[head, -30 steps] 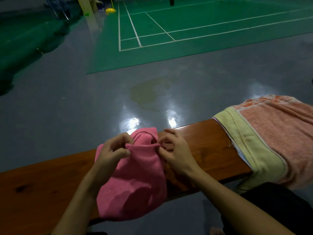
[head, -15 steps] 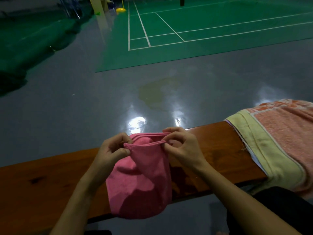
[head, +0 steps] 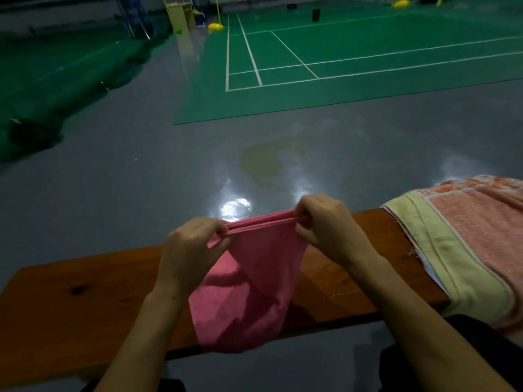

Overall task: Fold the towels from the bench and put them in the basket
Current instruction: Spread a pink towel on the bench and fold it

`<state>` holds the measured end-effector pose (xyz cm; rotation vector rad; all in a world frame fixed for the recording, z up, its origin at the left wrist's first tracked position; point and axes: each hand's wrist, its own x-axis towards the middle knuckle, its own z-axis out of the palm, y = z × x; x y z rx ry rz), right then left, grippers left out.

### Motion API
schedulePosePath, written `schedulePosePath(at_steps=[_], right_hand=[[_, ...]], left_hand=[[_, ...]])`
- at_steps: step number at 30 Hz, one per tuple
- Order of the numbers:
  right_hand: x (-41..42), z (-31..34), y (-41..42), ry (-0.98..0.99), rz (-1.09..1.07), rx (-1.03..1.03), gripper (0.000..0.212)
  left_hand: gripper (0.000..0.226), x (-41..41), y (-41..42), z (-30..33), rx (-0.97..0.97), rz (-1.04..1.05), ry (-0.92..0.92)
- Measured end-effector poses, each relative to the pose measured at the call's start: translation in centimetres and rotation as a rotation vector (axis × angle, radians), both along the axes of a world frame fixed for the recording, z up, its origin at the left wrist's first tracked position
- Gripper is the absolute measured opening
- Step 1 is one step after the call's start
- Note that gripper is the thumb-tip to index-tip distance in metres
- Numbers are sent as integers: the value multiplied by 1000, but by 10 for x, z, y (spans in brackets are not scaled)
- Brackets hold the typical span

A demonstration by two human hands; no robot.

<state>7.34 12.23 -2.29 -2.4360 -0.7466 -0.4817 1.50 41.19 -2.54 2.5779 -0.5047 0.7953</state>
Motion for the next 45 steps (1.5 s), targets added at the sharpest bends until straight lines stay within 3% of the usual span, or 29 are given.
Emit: schedulePosePath(at_steps=[2,6,11,15,19,23,26,29,33,38,43,45], right_hand=[[-3,18,3,-67,-42,41,25],[-12,47,6,-95,-166,121,22],[-31,82,4,239,-22,593,10],[-58,105,0,359,63,736,12],[-91,133,-8,447,124,780,16],[-115,156,-18,478,149,848,19],[-113,152,-22,497,120,833,19],[-91,128,-21,474,48,728,21],[-45,69,-15,444,-75,570,24],[5,-9,-4,419,-270,328,35],[37,-49,21,449,-322,452,24],[47,-62,27,448,-357,432,19]], left_hand=[[12,1,-10,14,-128,42,-44],[25,0,-28,49,-626,81,36],[36,-23,-38,97,-942,-35,119],[19,-50,-38,125,-926,-26,219],[15,-81,-41,152,-1008,-130,376],[9,-102,-42,168,-1117,-243,418],[10,-99,-41,162,-1128,-194,462],[20,-81,-39,139,-1038,-91,491],[12,-45,-40,87,-988,31,538],[9,9,-27,8,-788,240,460],[11,45,-28,-33,-964,327,467],[10,57,-29,-48,-941,363,454]])
